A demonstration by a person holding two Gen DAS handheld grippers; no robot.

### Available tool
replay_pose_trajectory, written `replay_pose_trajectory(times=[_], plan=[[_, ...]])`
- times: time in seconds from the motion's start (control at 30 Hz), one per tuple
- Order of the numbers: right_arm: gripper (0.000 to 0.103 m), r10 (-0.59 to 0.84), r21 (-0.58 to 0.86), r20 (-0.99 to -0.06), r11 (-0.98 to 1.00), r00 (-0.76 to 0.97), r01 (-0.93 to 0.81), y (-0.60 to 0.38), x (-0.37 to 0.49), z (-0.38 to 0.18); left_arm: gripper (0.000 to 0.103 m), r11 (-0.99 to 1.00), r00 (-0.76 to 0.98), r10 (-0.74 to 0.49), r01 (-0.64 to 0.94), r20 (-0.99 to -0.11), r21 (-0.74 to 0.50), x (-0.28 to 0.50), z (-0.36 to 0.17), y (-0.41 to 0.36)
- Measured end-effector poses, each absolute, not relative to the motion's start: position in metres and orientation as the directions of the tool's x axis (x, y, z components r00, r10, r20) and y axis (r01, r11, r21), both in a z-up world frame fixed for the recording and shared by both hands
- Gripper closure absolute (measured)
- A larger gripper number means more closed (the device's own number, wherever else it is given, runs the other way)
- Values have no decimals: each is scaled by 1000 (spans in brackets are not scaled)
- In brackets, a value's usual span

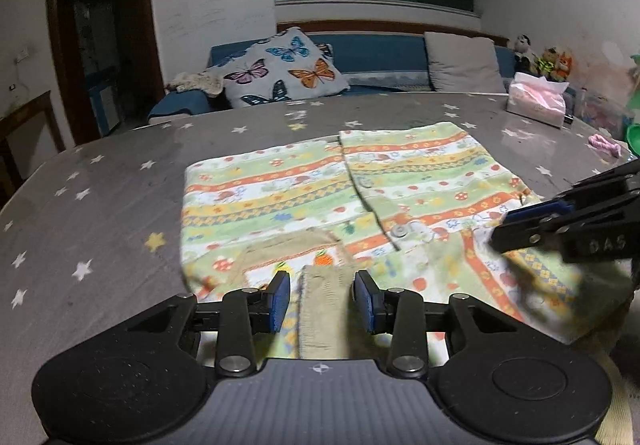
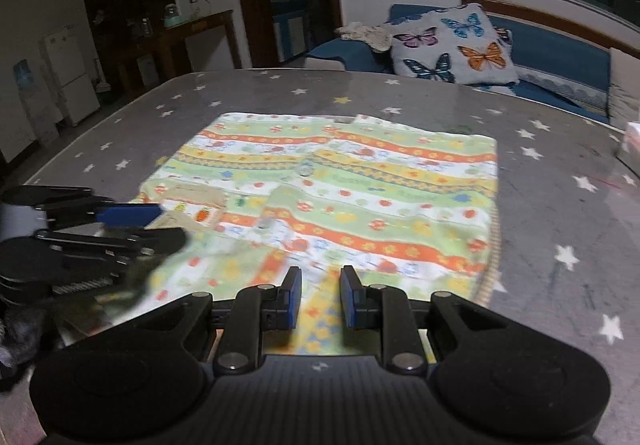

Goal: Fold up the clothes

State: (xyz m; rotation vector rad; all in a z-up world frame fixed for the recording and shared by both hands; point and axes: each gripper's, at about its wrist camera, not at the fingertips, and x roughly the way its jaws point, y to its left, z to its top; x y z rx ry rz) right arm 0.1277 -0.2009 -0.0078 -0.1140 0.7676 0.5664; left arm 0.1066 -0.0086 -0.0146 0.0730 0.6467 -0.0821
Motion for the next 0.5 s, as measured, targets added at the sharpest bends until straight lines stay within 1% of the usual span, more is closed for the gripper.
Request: replay_pose_trajectory(times=[0.1, 0.2, 0.3, 0.4, 0.5], plan=[[79, 418, 106, -693, 865, 587, -491, -218, 130, -12, 63, 996, 797, -28, 76, -603, 55, 100, -15, -3], [79, 383, 83, -697, 883, 606, -463, -230, 130, -12, 63, 996, 799, -10, 62, -601, 65, 97, -13, 1], [79, 385, 98, -695, 887, 608, -450, -237, 128, -8, 63, 996, 803, -3, 57, -597, 72, 94, -9, 1], [79, 401, 90, -693, 873, 599, -480, -233, 118, -3, 64, 994, 806, -20, 80, -592, 74, 87, -7, -2], [74, 437, 94, -692, 844, 574, -528, -226, 104, 1, 64, 989, 804, -53, 126, -592, 83, 79, -8, -11]])
